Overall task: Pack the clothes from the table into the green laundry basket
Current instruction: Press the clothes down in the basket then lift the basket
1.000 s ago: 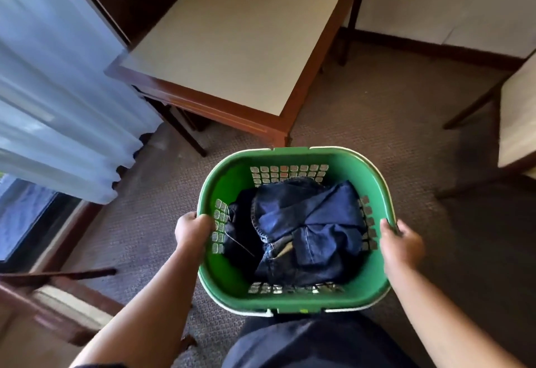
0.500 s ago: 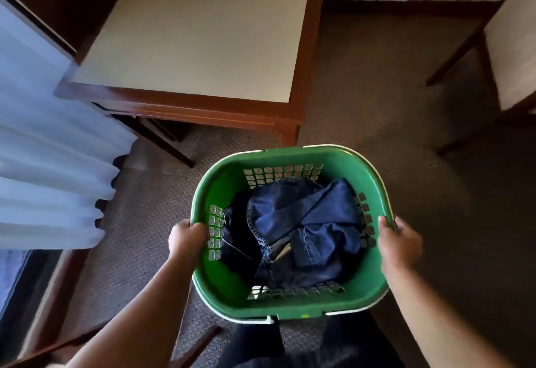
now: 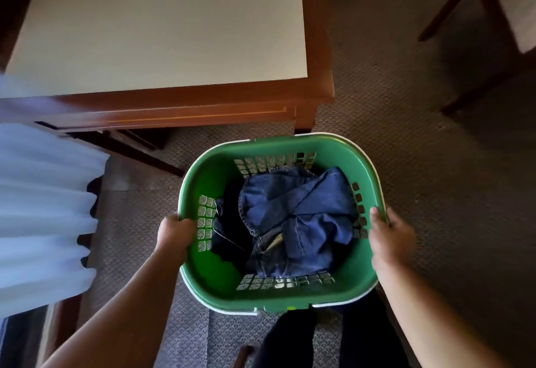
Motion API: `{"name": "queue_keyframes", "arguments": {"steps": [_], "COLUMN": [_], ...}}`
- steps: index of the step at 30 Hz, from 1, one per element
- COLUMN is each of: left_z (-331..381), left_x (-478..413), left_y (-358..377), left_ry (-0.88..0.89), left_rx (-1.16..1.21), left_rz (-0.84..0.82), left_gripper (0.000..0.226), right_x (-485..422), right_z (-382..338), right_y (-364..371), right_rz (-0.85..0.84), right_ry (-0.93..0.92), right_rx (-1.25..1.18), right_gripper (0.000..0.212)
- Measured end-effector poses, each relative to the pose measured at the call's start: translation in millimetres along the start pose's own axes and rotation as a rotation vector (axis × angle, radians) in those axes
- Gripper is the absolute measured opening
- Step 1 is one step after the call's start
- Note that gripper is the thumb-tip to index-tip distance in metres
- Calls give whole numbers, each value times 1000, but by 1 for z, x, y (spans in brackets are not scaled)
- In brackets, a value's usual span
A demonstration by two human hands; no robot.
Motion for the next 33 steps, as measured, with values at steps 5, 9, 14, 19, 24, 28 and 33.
{"name": "queue_keyframes", "arguments": {"steps": [5, 9, 14, 19, 24, 28, 33], "left_z": [5, 16, 22, 24, 27, 23, 7], "left_x": [-27, -42, -35, -18, 11, 37, 81], "left_y": [-4, -3, 5, 23, 38, 60, 95], "left_ry": [18, 69, 102, 146, 193, 266, 255], "left_rx": [-51, -117, -288, -371, -520, -589, -574], "left_rz": [4, -35, -62, -66, -33, -83, -181], "left_gripper": [7, 22, 36, 95, 94, 97, 89], "right_x": [-5, 4, 16, 22, 24, 26, 19], "right_z": [15, 31, 5, -10, -14, -20, -25], "right_y": [41, 64, 73, 87, 85, 80, 70], "right_rz": [-71, -171, -216, -317, -353, -418, -478], "right_ry": [8, 66, 127, 65, 0, -55, -56], "right_rx": [6, 42, 154, 229, 325, 357, 299], "right_gripper": [48, 66, 52, 74, 77, 82, 79]}}
Point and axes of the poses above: each hand's wrist, its own x-axis away from the middle knuckle, its own y-axis out of the palm, z = x × y, the point moved 9 cm from there along -x, towards the middle knuckle, and after that the axes turned 6 degrees about -y, right-handed, at the moved point
